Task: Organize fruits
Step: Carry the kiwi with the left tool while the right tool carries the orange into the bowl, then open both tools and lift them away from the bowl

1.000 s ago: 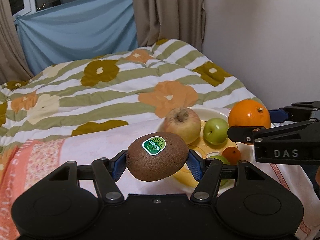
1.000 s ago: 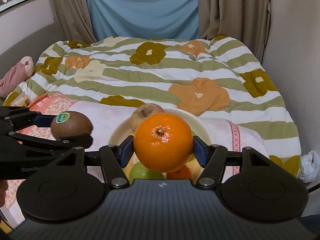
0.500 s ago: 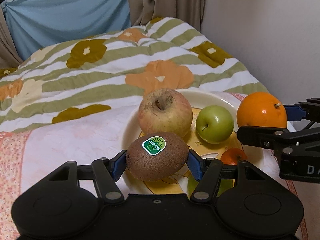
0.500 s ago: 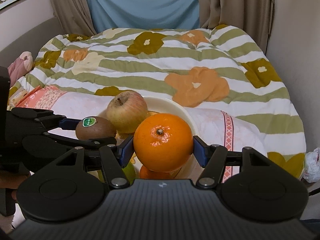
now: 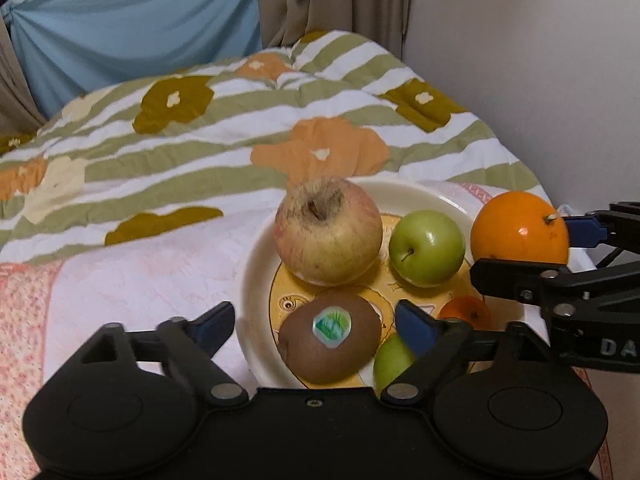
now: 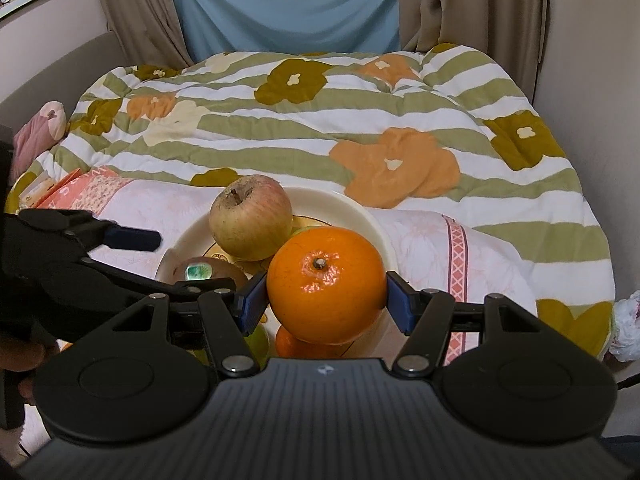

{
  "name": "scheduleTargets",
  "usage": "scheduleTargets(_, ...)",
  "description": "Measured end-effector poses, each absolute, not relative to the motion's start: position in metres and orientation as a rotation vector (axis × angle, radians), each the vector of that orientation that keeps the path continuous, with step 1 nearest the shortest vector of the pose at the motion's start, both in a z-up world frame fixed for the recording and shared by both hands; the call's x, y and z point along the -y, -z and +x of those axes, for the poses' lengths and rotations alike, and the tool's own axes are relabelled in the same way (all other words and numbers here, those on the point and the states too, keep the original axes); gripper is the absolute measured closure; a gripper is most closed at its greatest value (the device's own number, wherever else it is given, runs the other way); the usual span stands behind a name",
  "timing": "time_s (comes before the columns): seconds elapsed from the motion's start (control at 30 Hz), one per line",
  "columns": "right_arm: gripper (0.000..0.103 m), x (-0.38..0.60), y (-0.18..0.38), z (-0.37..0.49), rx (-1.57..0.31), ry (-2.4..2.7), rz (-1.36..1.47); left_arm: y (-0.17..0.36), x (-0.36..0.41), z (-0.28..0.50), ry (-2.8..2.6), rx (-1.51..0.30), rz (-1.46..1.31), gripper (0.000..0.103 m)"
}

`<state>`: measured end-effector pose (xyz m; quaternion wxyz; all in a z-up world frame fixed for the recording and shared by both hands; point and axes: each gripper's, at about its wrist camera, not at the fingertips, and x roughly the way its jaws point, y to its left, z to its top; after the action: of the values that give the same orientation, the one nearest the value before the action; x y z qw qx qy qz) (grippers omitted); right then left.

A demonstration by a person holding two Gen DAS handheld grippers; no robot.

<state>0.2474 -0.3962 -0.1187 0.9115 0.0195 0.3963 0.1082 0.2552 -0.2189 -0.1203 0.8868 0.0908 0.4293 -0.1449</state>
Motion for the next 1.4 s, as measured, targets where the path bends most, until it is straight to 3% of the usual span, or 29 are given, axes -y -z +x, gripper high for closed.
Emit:
scheduleTargets(0.97, 0.025, 0.341, 0.125, 0.265, -0.814, -0.307, -0.053, 0.095, 0.173, 0.209, 0.191, -0.855, 0.177, 0.008)
scheduleTargets(1.07, 0.011, 0.338, 0.125, 0.261, -0.779, -0.296, -0.084, 0.098, 0.172, 0.208, 0.183, -0.859, 0.17, 0.008)
scheduleTargets(1.1, 0.001, 0.339, 0.124, 0.259, -0.768, -0.297, -0.094, 0.099, 0.172, 0.207, 0.181, -0.861, 0.169, 0.008)
scheduleTargets(1.4, 0.0, 0.348, 0.123, 0.248, -0.758, -0.263, -0.105, 0.102, 0.174, 0.197, 0.174, -0.872, 0.163, 0.008)
